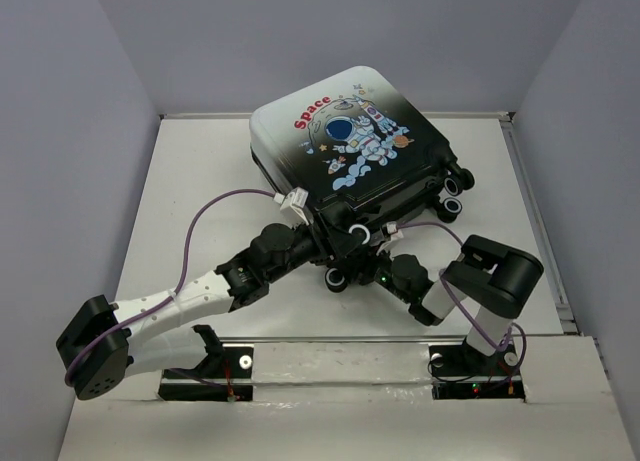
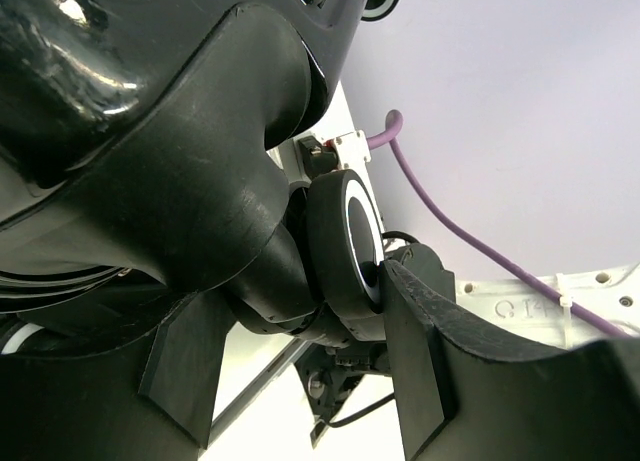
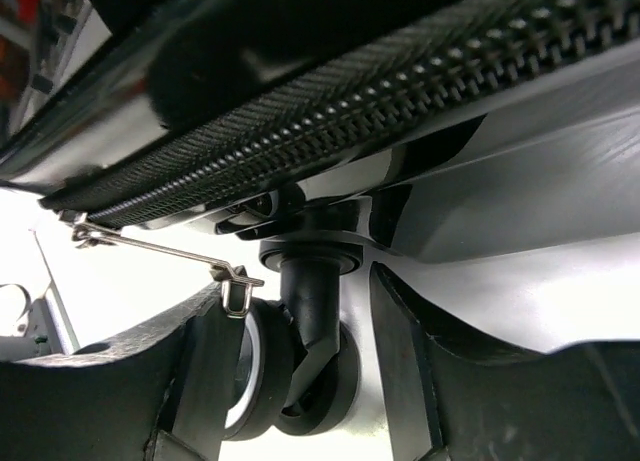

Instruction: Pack the luggage

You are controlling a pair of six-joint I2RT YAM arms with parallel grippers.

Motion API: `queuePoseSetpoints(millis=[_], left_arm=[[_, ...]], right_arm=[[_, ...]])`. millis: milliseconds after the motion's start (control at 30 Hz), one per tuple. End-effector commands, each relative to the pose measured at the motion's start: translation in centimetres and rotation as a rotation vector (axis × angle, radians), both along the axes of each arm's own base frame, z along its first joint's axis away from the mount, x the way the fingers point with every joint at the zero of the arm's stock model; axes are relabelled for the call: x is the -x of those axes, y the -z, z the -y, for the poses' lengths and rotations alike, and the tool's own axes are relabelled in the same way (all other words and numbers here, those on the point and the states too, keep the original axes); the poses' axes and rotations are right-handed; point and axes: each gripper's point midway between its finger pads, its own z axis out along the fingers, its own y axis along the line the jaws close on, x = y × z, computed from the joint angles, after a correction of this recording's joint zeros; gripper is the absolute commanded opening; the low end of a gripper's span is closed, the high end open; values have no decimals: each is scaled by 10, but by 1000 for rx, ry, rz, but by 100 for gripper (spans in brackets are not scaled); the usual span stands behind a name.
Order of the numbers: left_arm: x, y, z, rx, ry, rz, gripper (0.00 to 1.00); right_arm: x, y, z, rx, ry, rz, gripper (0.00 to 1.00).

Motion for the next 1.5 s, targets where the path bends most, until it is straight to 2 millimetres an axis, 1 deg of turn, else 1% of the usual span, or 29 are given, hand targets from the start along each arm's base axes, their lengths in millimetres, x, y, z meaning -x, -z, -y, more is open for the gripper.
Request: queuePoseSetpoints(millis=[0, 33, 100, 133, 167, 233, 267, 367, 467, 600, 733, 867, 1033, 1100, 1167, 1333, 1367, 1467], left_arm=[[31, -135, 12, 324, 143, 310, 6], [31, -135, 12, 322, 143, 312, 6], [30, -135, 12, 322, 139, 312, 6], [30, -135, 12, 323, 137, 311, 6], [30, -133, 12, 319, 137, 308, 6], [29, -131, 11, 317, 134, 305, 6], [29, -131, 11, 317, 135, 303, 6], [29, -131, 11, 317, 135, 302, 6], [29, -130, 11, 316, 133, 301, 6], [29, -127, 10, 311, 129, 300, 6], [27, -123, 10, 301, 119, 295, 6], [25, -119, 11, 291, 114, 291, 6], [23, -115, 12, 281, 111, 286, 6], [23, -113, 12, 279, 106, 284, 6], [22, -112, 11, 277, 103, 283, 6], [22, -111, 13, 277, 105, 278, 6], [22, -111, 13, 275, 108, 279, 6], [22, -110, 14, 274, 108, 278, 6]], right_arm=[[-1, -109, -4, -292, -25, 293, 60], [0, -109, -4, -290, -31, 293, 61], [5, -118, -5, -300, -60, 316, 61], [7, -118, -6, -293, -70, 315, 61], [10, -125, -7, -302, -85, 329, 61], [11, -129, -8, -300, -94, 334, 60], [11, -135, -7, -308, -94, 346, 60], [11, -138, -8, -305, -95, 349, 60], [13, -140, -16, -304, -133, 356, 59], [16, -146, -19, -321, -159, 367, 52], [24, -151, -21, -345, -201, 371, 49], [32, -153, -20, -374, -227, 368, 48], [34, -153, -20, -393, -235, 367, 47], [35, -155, -18, -399, -234, 371, 43], [36, -154, -15, -399, -224, 370, 34], [36, -155, -11, -397, -211, 374, 31], [36, -156, -11, -400, -211, 376, 32], [36, -156, -12, -400, -215, 376, 43]])
